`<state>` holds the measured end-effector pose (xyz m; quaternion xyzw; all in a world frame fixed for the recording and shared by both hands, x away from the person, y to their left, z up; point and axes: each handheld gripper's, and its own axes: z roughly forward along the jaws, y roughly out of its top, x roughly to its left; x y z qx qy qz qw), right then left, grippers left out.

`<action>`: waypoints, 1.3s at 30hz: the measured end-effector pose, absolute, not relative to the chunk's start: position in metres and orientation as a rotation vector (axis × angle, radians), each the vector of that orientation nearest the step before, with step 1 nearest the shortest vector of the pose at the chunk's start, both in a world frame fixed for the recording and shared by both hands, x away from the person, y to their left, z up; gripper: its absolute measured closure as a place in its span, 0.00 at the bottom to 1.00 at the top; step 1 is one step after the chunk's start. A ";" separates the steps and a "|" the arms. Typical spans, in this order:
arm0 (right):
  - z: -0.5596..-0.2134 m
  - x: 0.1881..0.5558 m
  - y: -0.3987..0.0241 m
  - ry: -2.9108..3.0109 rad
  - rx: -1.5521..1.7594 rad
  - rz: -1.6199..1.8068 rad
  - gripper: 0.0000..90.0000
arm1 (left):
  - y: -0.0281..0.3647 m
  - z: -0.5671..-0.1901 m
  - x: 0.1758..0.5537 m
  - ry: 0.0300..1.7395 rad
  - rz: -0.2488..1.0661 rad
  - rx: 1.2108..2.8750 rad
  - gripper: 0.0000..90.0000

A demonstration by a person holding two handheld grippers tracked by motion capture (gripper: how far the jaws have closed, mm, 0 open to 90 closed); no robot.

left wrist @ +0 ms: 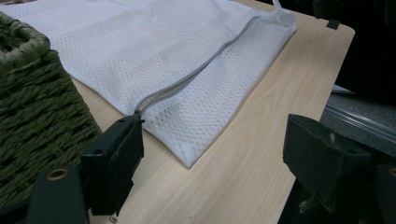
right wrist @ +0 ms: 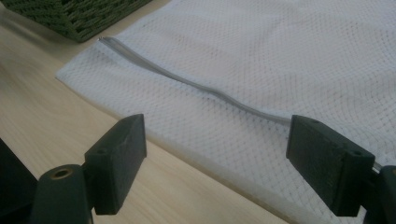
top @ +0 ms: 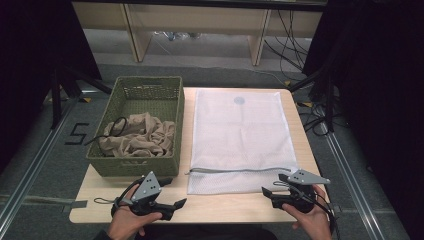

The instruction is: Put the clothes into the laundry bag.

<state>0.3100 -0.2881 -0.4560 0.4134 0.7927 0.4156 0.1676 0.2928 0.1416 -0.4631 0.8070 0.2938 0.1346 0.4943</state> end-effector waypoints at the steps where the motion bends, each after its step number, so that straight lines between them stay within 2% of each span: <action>1: -0.456 0.310 -0.289 2.240 1.156 1.165 0.24 | 0.142 -0.463 0.293 0.710 0.329 1.965 0.23; 20: -0.460 0.317 -0.285 2.252 1.172 1.092 0.23 | 0.141 -0.464 0.295 0.712 0.344 1.991 0.23; 25: -0.461 0.327 -0.286 2.258 1.124 1.060 0.21 | 0.141 -0.464 0.297 0.686 0.345 1.984 0.23; 29: -0.465 0.347 -0.291 2.243 1.010 0.847 0.21 | 0.140 -0.465 0.298 0.720 0.321 1.969 0.23; 33: -0.470 0.367 -0.296 2.244 0.963 0.654 0.24 | 0.140 -0.465 0.298 0.714 0.324 1.976 0.23; 39: -0.480 0.389 -0.308 2.259 1.003 0.541 0.28 | 0.140 -0.465 0.297 0.729 0.322 1.978 0.23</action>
